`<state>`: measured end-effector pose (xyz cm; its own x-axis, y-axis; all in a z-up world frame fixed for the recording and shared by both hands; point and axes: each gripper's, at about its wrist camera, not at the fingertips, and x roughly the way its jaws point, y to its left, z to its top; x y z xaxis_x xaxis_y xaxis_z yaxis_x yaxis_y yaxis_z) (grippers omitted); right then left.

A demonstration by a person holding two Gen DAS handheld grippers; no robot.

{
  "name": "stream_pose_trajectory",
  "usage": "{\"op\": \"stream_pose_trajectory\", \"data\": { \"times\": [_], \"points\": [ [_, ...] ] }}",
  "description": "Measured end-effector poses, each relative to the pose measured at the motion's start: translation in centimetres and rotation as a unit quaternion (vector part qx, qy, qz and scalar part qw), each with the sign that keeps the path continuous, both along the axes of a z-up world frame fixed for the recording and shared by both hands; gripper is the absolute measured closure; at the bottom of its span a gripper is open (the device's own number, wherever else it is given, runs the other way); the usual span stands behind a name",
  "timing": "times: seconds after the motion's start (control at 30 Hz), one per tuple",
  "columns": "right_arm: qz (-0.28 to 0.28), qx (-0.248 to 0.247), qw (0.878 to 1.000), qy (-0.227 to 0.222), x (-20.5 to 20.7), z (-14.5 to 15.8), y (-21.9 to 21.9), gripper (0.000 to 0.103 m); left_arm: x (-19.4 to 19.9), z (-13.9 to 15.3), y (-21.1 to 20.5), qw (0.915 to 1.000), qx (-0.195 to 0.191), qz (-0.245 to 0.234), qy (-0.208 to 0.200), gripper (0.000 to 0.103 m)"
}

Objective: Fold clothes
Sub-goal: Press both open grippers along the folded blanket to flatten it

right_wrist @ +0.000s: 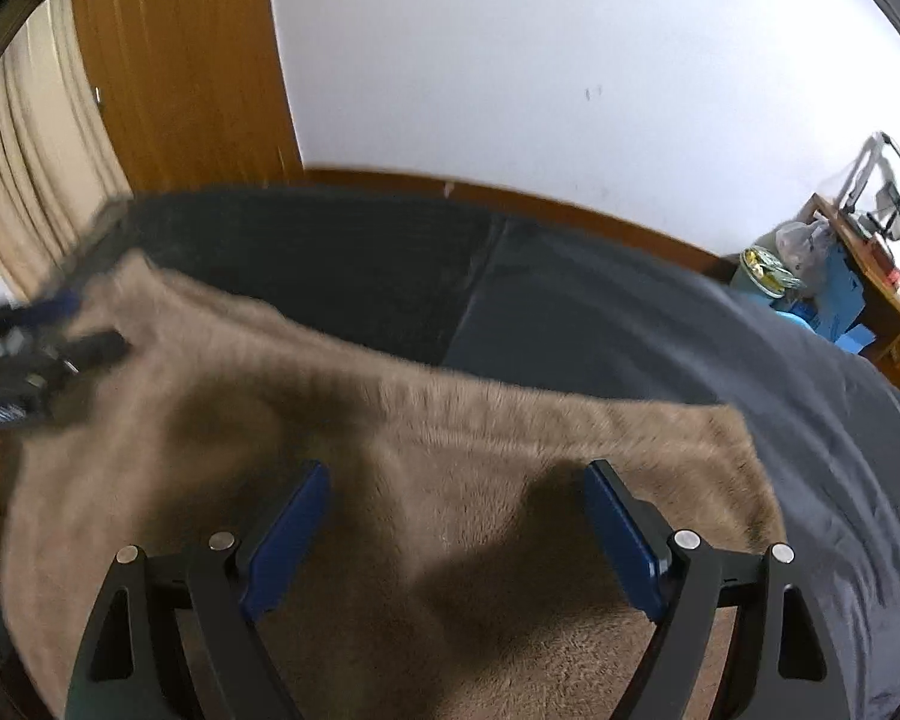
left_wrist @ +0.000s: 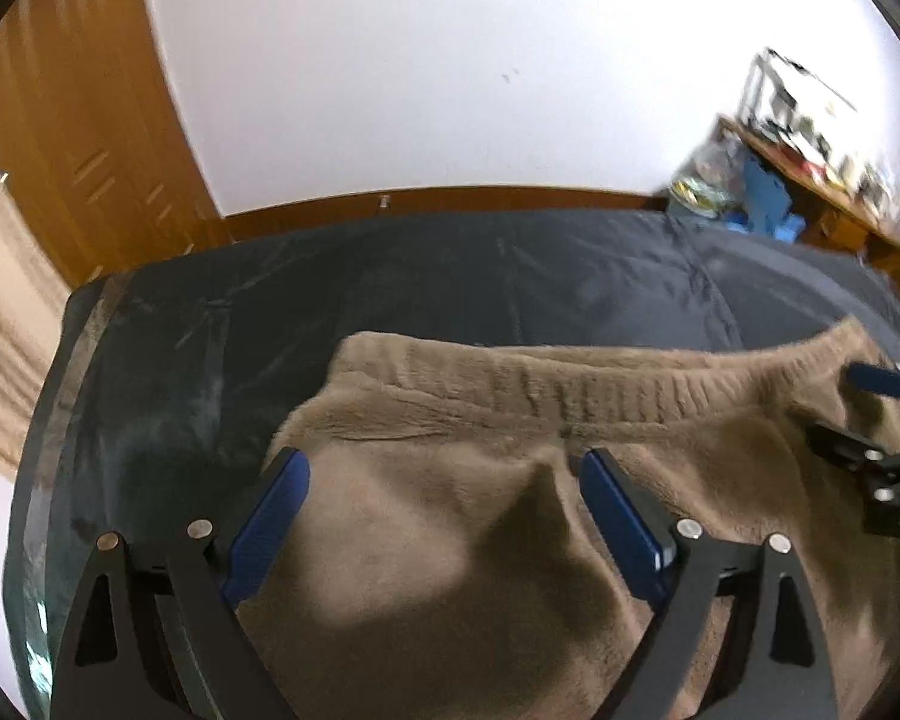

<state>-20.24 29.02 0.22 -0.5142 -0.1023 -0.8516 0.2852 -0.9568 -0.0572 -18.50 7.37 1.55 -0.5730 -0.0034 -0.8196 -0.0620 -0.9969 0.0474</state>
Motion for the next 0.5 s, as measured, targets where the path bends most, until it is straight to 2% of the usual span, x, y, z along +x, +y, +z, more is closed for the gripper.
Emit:
{"op": "stream_pose_trajectory", "data": {
  "times": [0.1, 0.17, 0.27, 0.4, 0.5],
  "points": [
    [-0.024, 0.015, 1.000, -0.001, -1.5, -1.2, 0.5, 0.016, -1.6, -1.3, 0.7, 0.9990, -0.042, 0.016, -0.010, 0.009],
    [-0.046, 0.011, 0.999, 0.008, -2.5, -1.3, 1.7, 0.016, -2.4, -2.3, -0.6, 0.9992, 0.000, 0.029, -0.026, 0.006],
    [-0.046, 0.020, 0.999, 0.013, -2.5, -1.7, 1.8, 0.016, -3.0, -3.5, -2.3, 0.9965, 0.055, 0.047, -0.043, 0.002],
    [-0.045, 0.020, 0.999, 0.016, -1.9, -1.7, 1.1, 0.015, -2.7, -3.6, -2.5, 0.9963, 0.058, 0.050, -0.039, 0.001],
    [-0.035, -0.014, 0.999, 0.023, -1.1, -0.9, 2.0, 0.015, -2.4, -3.4, -2.7, 0.9957, 0.060, 0.057, -0.040, 0.001]
  ]
}}
